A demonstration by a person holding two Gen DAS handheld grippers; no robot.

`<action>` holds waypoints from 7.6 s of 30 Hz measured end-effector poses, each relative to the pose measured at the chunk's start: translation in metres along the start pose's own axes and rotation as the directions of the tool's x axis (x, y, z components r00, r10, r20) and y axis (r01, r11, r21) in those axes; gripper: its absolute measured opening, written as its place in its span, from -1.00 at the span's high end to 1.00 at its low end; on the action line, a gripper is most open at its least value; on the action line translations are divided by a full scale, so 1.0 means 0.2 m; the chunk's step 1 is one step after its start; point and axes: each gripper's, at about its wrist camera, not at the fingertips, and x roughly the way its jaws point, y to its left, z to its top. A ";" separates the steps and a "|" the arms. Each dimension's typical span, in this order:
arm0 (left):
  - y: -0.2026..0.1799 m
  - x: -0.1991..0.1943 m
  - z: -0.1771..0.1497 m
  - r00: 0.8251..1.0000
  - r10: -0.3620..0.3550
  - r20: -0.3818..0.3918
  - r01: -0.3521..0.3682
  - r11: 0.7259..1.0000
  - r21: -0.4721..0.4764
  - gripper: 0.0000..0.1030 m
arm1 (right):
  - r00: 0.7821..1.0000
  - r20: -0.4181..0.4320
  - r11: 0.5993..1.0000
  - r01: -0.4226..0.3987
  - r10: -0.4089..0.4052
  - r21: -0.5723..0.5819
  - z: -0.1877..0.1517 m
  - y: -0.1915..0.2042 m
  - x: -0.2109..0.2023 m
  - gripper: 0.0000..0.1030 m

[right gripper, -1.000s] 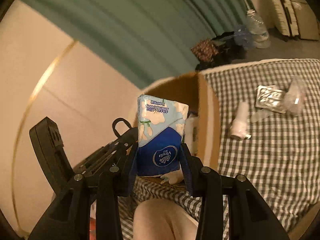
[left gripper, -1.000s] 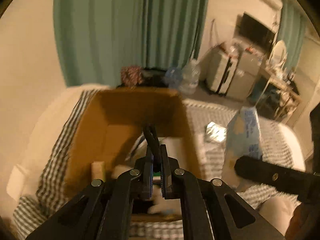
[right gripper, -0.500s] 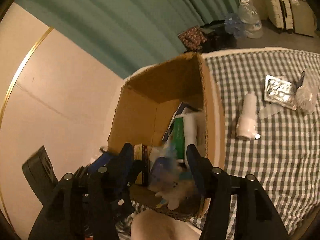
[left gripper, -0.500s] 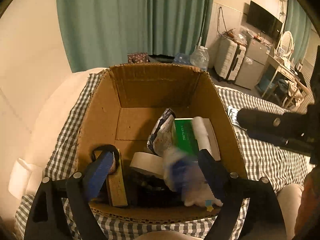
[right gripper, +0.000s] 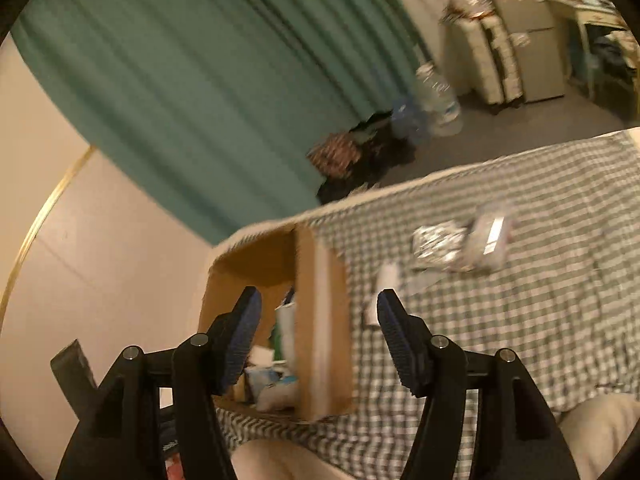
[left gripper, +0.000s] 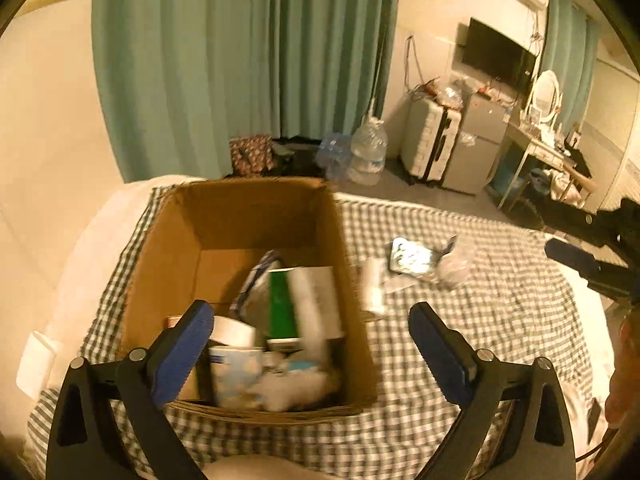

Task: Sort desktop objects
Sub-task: 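Move both tools back over the items on the bed, then grasp the white plug device with the left tool while the right tool grasps the clear cotton-swab tub, then carry the white device and swab tub into the box and open both tools, then move both tools back over the remaining items on the bed, then grasp the foil blister pack with the left tool and stand it upright, then hold the blister pack in the left tool while the right tool grasps the clear comb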

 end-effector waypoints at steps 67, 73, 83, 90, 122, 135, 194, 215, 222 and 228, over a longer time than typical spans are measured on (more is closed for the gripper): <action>-0.55 1.19 -0.25 0.931 0.025 -0.364 -0.003 0.998 0.062 0.21 | 0.958 -0.220 0.957 0.226 -0.184 0.182 0.14 -1.11 0.84 -0.26; -0.66 0.99 -0.23 0.943 0.015 -0.333 0.006 0.998 0.064 0.21 | 0.968 -0.173 0.961 0.213 -0.184 0.174 0.08 -1.08 0.54 -0.26; -0.80 0.52 -0.05 0.981 -0.056 -0.185 0.076 0.992 0.101 0.21 | 0.985 -0.077 0.978 0.164 -0.156 0.125 -0.04 -0.81 0.00 -0.26; -0.69 0.17 0.07 0.995 -0.082 -0.049 0.085 0.994 0.075 0.21 | 0.984 0.006 0.984 0.177 -0.177 0.004 -0.10 -0.47 -0.28 -0.26; 0.56 0.36 -0.11 0.986 0.111 -0.125 -0.134 0.972 -0.192 0.09 | 0.958 -0.284 0.943 -0.058 -0.039 -0.327 -0.25 0.54 0.74 -0.29; 0.37 0.17 -0.07 0.988 0.140 -0.063 -0.148 0.975 -0.164 -0.89 | 0.997 -0.072 0.959 -0.043 0.024 -0.279 -0.10 0.43 0.39 -0.33; -0.80 1.52 -0.12 0.947 -0.034 -0.320 0.102 0.975 0.196 -0.77 | 0.923 -0.041 0.924 0.383 -0.383 -0.006 0.11 -1.29 0.53 -0.70; -0.55 1.10 -0.13 0.958 0.191 -0.213 -0.149 0.968 0.200 0.81 | 0.975 -0.064 0.977 0.209 -0.212 -0.042 0.12 -1.08 0.58 -0.70; -0.58 1.16 -0.14 0.963 0.198 -0.181 -0.158 0.964 0.215 0.83 | 0.976 -0.143 0.986 0.168 -0.164 0.012 0.20 -1.08 0.92 -0.62; -0.55 1.16 -0.13 0.968 0.180 -0.175 -0.146 0.971 0.189 0.83 | 0.982 -0.177 0.998 0.067 -0.064 0.010 0.18 -1.06 1.01 0.56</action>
